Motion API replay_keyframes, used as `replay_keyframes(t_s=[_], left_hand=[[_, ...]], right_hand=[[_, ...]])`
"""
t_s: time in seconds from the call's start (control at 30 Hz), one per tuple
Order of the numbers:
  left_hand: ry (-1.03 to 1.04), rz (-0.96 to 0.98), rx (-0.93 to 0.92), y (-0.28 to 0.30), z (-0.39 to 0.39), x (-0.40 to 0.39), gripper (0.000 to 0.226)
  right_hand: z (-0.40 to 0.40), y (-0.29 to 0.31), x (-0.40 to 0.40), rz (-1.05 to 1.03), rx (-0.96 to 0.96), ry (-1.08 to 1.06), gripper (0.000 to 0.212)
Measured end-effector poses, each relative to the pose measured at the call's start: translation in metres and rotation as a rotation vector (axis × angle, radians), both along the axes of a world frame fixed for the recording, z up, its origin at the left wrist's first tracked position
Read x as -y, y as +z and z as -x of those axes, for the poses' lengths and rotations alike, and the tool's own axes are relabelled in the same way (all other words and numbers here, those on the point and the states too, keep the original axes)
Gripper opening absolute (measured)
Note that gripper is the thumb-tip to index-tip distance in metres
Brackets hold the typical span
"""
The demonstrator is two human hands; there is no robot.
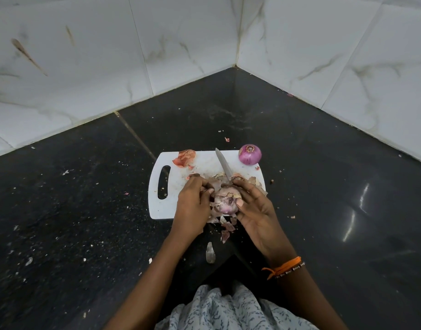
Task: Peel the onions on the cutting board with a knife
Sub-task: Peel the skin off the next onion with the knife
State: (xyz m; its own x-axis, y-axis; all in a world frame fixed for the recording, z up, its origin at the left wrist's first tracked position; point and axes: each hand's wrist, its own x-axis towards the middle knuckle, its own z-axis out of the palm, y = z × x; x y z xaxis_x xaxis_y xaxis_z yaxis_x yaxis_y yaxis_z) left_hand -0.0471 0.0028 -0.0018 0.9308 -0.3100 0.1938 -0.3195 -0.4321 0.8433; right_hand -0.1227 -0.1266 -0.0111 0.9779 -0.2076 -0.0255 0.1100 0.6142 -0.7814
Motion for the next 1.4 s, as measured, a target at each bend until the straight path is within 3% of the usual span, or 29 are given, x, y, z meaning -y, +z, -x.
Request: replay_keyframes(t_s=[0.1,0.2,0.57,0.8,1.17,1.4], left_hand=[[0.013,0.145,-0.107,0.002,0.002,-0.003,0.019],[-0.102,0.276,-0.127,0.009,0.006,-0.006,0.02],[-0.191,0.143,0.222,0.011,0.006,-0.007,0.013],[-0.253,-0.048,0.291,0.009,0.006,-0.005,0.012],[-0.084,0.14,0.026,0.005,0.004,0.0,0.007],[-0.068,0.176,-0.013,0.006,0.008,0.004,0.011]], right_hand=[[0.0,0.0,-0.001,0.01,0.002,-0.009,0.041],[0.0,-0.001,-0.001,0.033,-0.013,-0.03,0.04],[0.001,0.001,0.0,0.201,-0.09,-0.096,0.046],[0.001,-0.003,0.001,0.258,-0.119,-0.098,0.038],[0.0,-0.007,0.004,0.124,-0.045,-0.051,0.039],[-0.004,-0.009,0.002,0.245,-0.097,-0.091,0.045]])
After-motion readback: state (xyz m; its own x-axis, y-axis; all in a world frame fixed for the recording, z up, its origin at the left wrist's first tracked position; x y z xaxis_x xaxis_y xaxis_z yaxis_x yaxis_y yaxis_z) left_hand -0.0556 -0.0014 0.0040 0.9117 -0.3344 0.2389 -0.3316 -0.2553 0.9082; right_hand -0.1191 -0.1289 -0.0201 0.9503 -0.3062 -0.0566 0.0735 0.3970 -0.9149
